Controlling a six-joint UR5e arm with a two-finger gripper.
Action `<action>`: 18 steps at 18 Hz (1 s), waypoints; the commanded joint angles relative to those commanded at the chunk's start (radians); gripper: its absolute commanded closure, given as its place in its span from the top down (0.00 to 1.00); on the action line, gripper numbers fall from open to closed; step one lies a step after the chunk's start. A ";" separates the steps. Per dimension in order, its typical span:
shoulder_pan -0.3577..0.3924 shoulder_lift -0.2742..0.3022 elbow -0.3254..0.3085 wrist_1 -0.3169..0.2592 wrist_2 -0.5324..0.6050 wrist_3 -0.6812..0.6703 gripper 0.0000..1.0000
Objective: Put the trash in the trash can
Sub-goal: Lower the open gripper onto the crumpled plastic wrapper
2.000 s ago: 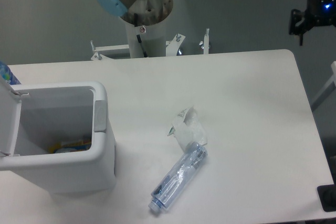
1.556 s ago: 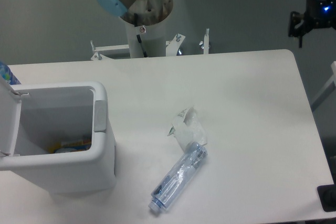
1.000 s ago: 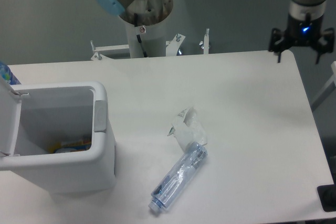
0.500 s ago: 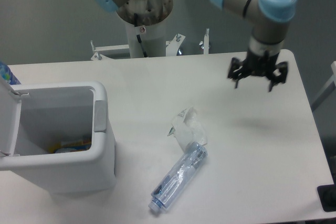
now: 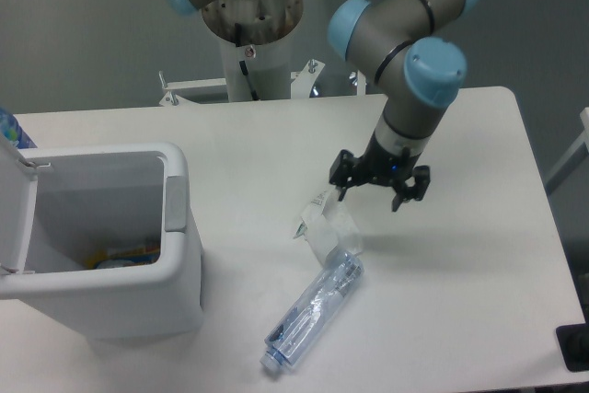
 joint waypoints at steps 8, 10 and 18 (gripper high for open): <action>-0.020 -0.032 -0.054 0.150 0.002 -0.035 1.00; -0.020 -0.038 -0.055 0.152 0.002 -0.037 1.00; -0.020 -0.049 -0.054 0.152 0.005 -0.043 0.73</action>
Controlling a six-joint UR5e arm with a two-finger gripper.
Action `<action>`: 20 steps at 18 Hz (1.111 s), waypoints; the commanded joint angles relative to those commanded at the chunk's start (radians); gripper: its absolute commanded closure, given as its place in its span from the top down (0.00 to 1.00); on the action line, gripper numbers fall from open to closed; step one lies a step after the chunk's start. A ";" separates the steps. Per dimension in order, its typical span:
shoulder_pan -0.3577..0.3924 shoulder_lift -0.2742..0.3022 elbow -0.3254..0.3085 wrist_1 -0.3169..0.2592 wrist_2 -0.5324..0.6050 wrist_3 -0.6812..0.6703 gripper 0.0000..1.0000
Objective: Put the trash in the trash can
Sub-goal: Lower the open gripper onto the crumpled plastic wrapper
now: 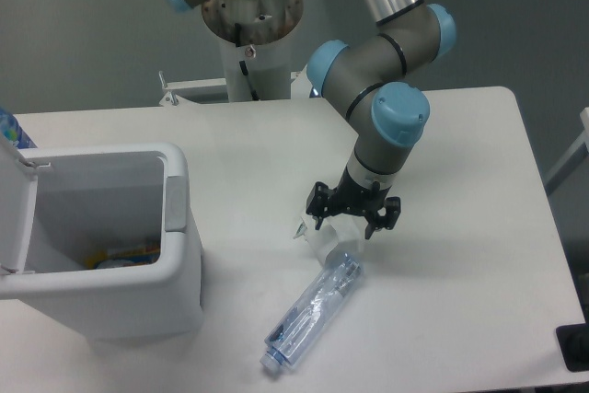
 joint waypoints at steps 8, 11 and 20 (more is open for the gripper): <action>-0.011 -0.006 -0.005 -0.003 -0.002 -0.014 0.63; -0.021 -0.012 -0.005 -0.003 -0.002 -0.020 0.56; -0.029 -0.006 -0.020 -0.006 0.002 -0.060 0.09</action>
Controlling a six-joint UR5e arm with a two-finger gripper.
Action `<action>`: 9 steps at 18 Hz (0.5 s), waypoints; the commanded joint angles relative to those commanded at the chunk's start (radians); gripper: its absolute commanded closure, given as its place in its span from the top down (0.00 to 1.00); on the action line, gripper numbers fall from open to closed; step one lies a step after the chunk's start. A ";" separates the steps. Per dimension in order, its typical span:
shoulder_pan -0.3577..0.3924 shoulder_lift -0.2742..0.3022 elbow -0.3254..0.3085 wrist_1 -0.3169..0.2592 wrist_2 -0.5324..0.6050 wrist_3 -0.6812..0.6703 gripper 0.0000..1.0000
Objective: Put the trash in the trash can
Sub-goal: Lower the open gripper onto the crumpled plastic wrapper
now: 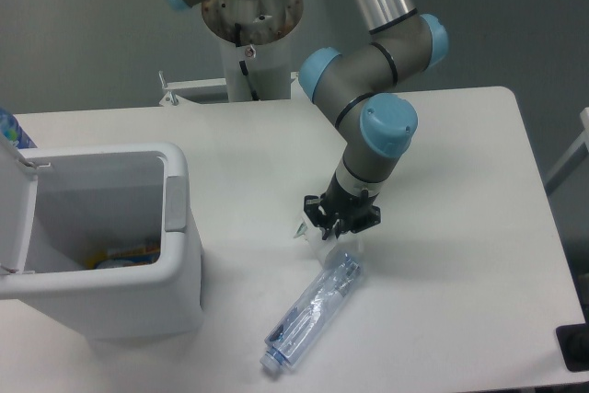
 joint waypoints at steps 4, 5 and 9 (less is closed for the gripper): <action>0.003 0.008 0.003 -0.002 -0.002 0.006 0.07; 0.006 0.014 0.005 -0.002 -0.002 0.009 0.07; 0.040 0.064 0.015 -0.009 -0.011 0.018 0.07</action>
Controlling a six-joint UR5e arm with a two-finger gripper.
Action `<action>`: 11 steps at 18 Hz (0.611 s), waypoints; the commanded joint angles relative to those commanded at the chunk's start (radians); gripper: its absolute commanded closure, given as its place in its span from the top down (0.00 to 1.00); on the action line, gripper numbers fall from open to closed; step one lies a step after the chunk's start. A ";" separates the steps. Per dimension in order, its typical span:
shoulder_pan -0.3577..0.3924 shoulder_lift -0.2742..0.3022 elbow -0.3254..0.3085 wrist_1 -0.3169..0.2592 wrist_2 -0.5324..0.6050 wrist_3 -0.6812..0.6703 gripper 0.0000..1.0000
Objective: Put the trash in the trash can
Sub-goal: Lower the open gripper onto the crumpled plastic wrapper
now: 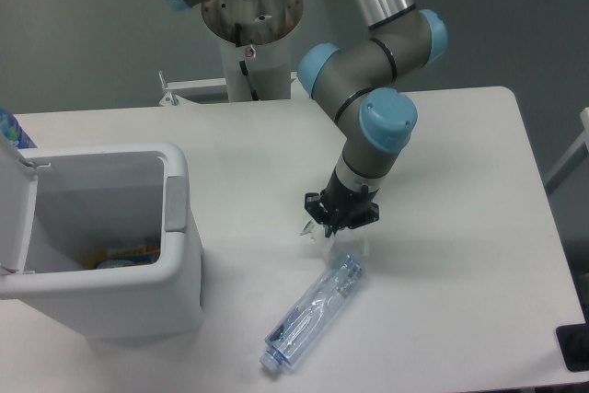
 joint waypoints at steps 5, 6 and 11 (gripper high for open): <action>0.020 0.038 0.003 -0.055 -0.003 0.046 0.07; 0.025 0.049 0.009 -0.066 -0.006 0.046 0.07; 0.029 0.058 0.131 -0.057 -0.156 -0.009 0.07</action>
